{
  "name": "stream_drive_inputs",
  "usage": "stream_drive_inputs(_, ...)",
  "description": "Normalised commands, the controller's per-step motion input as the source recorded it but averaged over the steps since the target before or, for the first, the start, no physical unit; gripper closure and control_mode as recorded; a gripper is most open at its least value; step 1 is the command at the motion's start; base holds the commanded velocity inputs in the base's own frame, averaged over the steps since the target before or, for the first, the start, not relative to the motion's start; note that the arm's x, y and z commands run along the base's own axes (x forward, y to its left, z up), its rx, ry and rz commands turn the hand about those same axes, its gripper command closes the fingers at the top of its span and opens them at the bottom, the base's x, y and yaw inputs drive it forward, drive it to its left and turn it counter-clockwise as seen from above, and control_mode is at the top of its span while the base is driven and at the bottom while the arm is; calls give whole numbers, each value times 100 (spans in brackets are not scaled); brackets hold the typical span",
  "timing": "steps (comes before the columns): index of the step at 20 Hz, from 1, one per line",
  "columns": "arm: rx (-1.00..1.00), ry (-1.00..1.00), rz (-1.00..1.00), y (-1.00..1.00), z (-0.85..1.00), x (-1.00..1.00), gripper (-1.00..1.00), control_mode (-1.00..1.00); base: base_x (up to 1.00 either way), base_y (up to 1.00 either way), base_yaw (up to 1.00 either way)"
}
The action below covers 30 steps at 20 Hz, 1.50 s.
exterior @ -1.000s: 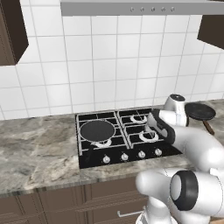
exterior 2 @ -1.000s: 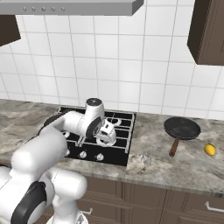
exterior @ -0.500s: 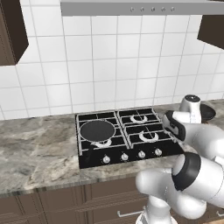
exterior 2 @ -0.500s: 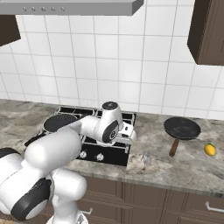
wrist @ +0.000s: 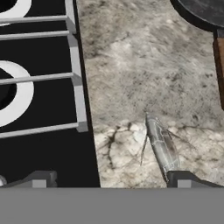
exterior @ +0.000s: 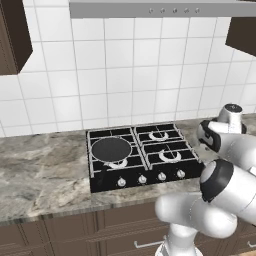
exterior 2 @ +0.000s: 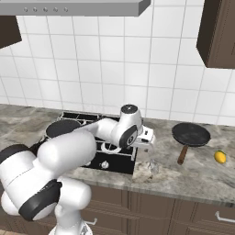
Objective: Place both pans onto different burners. Then place the lemon and the fish on different pans.
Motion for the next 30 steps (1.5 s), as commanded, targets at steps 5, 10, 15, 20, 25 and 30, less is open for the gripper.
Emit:
stream_drive_inputs(5, 0, 0, 0, -53, 6, 3, -100, -100, 0, 0, 0)
stream_drive_inputs(10, 0, 0, 0, -60, 0, 2, -100, -100, 0, 0, 0)
stream_drive_inputs(15, 0, 0, 0, -55, -1, 13, -100, -100, 0, 0, 0)
stream_drive_inputs(20, 0, 0, 0, -41, -2, 19, -100, -100, 0, 0, 0)
stream_drive_inputs(25, 0, 0, 0, -33, -2, 17, -100, -100, 0, 0, 0)
stream_drive_inputs(30, 0, 0, 0, -33, -17, 10, -100, -100, 0, 0, 0)
